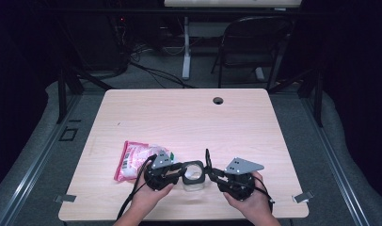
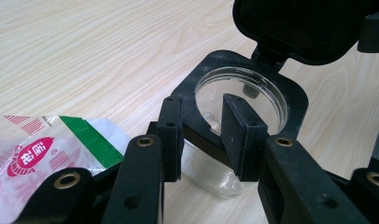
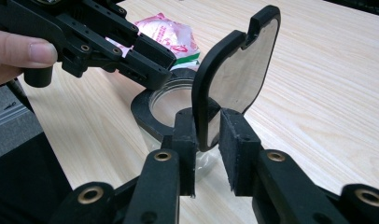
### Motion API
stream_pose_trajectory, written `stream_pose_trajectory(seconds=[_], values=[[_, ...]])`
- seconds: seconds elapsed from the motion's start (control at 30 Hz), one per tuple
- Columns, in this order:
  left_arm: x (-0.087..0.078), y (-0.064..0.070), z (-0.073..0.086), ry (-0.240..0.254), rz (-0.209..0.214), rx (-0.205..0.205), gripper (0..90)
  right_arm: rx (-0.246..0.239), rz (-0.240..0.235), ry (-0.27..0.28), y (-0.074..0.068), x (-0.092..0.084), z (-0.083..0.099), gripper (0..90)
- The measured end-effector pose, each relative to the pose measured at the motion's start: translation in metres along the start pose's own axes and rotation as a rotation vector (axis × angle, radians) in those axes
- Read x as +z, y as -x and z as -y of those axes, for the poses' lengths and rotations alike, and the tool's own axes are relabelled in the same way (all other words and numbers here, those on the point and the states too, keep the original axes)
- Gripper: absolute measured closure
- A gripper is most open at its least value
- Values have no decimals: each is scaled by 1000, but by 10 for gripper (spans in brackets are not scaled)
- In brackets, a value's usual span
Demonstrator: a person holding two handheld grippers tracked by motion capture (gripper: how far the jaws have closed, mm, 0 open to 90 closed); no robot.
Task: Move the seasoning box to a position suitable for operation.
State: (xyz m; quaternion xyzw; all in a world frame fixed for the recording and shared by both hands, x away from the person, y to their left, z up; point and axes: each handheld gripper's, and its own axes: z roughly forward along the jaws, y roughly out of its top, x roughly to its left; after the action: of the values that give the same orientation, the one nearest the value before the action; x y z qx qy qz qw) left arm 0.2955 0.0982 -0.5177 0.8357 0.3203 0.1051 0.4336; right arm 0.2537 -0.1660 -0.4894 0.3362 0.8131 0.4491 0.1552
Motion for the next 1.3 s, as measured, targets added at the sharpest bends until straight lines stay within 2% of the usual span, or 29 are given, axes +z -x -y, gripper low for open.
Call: stream_pose_trajectory(seconds=[0.17, 0.27, 0.4, 0.6, 0.67, 0.93, 1.07, 1.3], values=[[0, 0, -1, -7, 4, -18, 690, 10, 0, 3, 2, -1, 1, 773], [2, -3, -1, 1, -13, -25, 639, 17, 11, 2, 2, 1, 2, 749], [6, -6, -2, 14, 3, -37, 606, 17, 18, -17, 1, 5, 4, 753], [10, -10, -3, 5, 17, -43, 613, 35, 16, -18, 4, 6, 5, 785], [12, -9, -2, -5, 30, -36, 629, 49, 17, -12, 7, 7, 6, 797], [9, -5, 2, 7, 21, -40, 628, 92, 9, 6, 16, 11, 5, 822], [7, -4, 3, 11, 24, -58, 617, 107, 3, 11, 21, 13, 4, 833], [6, 3, 6, 19, 38, -61, 593, 127, 28, 18, 29, 18, 2, 854]])
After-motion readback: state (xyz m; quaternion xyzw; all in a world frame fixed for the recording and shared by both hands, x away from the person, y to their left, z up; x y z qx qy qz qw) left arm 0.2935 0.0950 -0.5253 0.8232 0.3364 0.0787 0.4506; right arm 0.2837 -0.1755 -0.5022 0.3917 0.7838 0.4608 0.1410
